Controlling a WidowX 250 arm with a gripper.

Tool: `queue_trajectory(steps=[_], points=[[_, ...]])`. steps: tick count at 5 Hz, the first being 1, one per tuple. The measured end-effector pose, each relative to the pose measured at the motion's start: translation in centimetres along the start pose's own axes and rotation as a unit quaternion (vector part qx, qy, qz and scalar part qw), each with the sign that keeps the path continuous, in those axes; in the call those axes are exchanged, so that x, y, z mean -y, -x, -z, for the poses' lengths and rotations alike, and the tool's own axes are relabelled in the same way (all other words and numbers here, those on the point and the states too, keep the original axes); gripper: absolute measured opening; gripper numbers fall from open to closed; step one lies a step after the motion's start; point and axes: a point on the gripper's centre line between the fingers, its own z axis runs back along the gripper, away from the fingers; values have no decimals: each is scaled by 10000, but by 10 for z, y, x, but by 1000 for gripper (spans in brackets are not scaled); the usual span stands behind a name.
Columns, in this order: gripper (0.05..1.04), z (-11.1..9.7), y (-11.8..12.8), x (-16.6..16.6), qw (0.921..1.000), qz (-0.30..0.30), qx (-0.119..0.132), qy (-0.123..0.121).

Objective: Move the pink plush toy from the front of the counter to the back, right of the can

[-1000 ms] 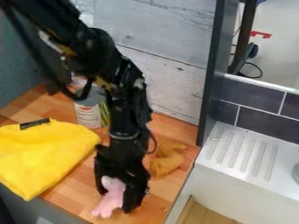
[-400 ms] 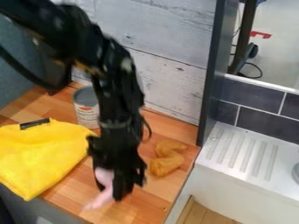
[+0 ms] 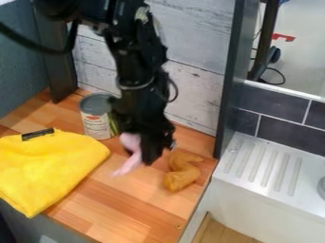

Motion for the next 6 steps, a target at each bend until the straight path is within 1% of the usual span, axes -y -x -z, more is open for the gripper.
queue_trajectory(steps=[1, 2, 3, 4, 5, 6], points=[[483, 14, -25, -11, 9992, -224, 204, -249], [483, 22, -46, -27, 9984, -450, 194, -289], [483, 33, -54, -49, 9975, -635, 22, -309], [483, 42, -64, -65, 9965, -746, -66, -383], [483, 57, -71, -74, 9960, -746, -224, -436], [483, 80, -72, -76, 9953, -698, -541, -409]])
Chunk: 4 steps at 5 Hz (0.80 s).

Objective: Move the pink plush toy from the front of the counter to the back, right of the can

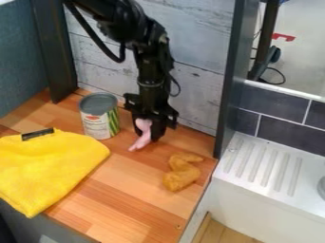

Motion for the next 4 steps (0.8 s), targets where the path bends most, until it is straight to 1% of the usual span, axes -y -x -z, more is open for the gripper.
queue_trajectory(steps=[1, 2, 3, 4], points=[[483, 5, -4, 1, 9998, 186, -93, 73], [561, 6, -6, -6, 9998, 97, 40, 179], [862, -5, 4, -11, 9988, -114, 329, 340], [1011, -32, 5, -23, 9945, -404, 844, 462]])
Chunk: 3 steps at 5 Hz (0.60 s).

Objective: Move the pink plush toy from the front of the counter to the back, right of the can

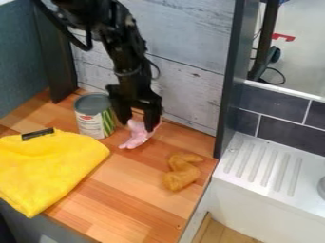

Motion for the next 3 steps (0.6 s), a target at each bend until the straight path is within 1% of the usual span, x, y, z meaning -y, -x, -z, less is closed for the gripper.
queue_trajectory(steps=[1, 2, 3], points=[[1006, -18, 0, -7, 9993, -259, 246, 117], [1002, -29, 12, -5, 9992, -288, 231, 139], [1002, -40, 34, 2, 9998, -204, -16, 81]])
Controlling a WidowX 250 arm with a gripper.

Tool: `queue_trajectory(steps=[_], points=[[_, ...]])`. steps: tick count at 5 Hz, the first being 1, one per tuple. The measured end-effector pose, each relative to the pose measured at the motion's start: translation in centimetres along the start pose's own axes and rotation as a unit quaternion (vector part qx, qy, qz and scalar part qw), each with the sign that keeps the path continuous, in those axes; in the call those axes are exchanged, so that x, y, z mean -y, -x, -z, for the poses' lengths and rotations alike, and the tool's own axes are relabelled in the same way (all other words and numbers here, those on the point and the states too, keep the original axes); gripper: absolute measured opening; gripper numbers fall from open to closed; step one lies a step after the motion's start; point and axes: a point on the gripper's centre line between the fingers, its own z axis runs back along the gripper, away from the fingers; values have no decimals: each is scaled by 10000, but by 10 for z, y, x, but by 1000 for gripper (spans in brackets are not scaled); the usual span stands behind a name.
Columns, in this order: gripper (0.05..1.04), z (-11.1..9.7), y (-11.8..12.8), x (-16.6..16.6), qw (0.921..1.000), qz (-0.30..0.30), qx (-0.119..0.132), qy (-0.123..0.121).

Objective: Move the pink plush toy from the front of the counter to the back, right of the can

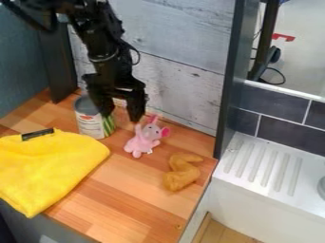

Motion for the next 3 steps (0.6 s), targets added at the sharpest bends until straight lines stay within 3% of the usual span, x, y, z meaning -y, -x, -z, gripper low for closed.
queue_trajectory(steps=[1, 3], points=[[1002, -20, 26, 18, 9984, 369, -366, -213], [1002, -36, 65, 21, 9923, 567, -1062, -292]])
